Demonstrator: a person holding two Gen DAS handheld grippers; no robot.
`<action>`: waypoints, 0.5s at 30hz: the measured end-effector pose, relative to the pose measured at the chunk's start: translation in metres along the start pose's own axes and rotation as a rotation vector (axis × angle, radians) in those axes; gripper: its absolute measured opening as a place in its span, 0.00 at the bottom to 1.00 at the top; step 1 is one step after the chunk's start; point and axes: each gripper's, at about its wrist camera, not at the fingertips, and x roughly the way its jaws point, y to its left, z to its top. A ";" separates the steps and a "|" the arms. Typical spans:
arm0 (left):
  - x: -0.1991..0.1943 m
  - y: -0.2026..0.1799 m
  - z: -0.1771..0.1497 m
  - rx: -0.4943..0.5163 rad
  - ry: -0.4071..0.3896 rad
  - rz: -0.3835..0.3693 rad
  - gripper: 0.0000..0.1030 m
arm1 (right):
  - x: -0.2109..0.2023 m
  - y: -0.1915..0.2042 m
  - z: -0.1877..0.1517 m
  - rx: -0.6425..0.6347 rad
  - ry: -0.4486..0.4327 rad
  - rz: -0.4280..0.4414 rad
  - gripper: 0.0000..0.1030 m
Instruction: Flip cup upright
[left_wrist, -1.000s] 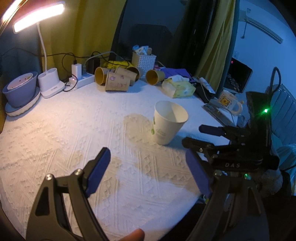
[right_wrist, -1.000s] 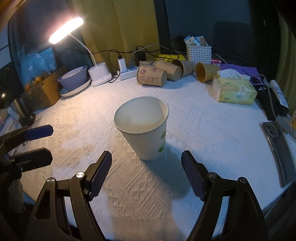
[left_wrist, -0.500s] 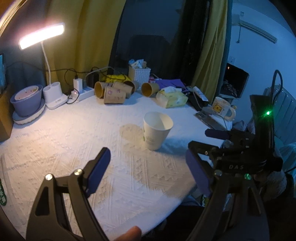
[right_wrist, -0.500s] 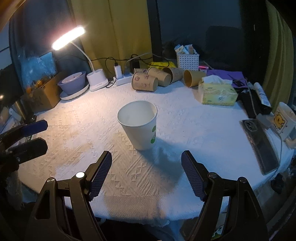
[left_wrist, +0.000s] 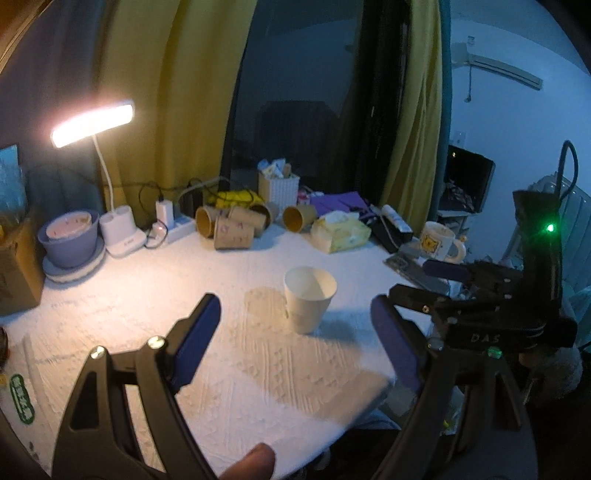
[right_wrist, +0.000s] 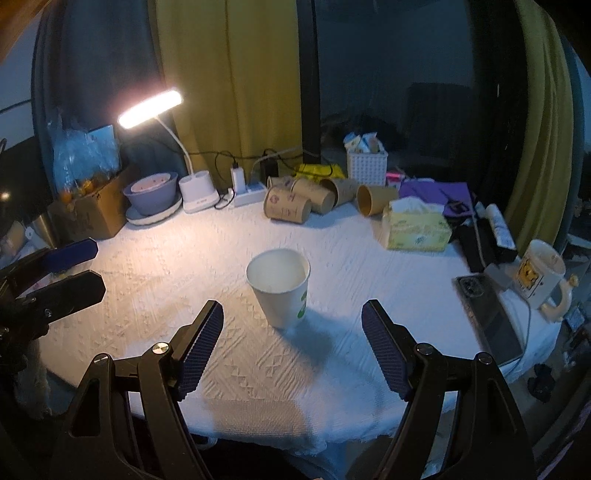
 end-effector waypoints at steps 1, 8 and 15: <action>-0.003 -0.001 0.002 0.004 -0.012 0.002 0.82 | -0.003 0.001 0.002 -0.002 -0.007 -0.002 0.78; -0.020 -0.002 0.011 0.016 -0.071 0.018 0.82 | -0.023 0.008 0.010 -0.032 -0.061 -0.010 0.78; -0.032 -0.004 0.016 0.026 -0.114 0.038 0.82 | -0.039 0.016 0.018 -0.048 -0.107 -0.003 0.78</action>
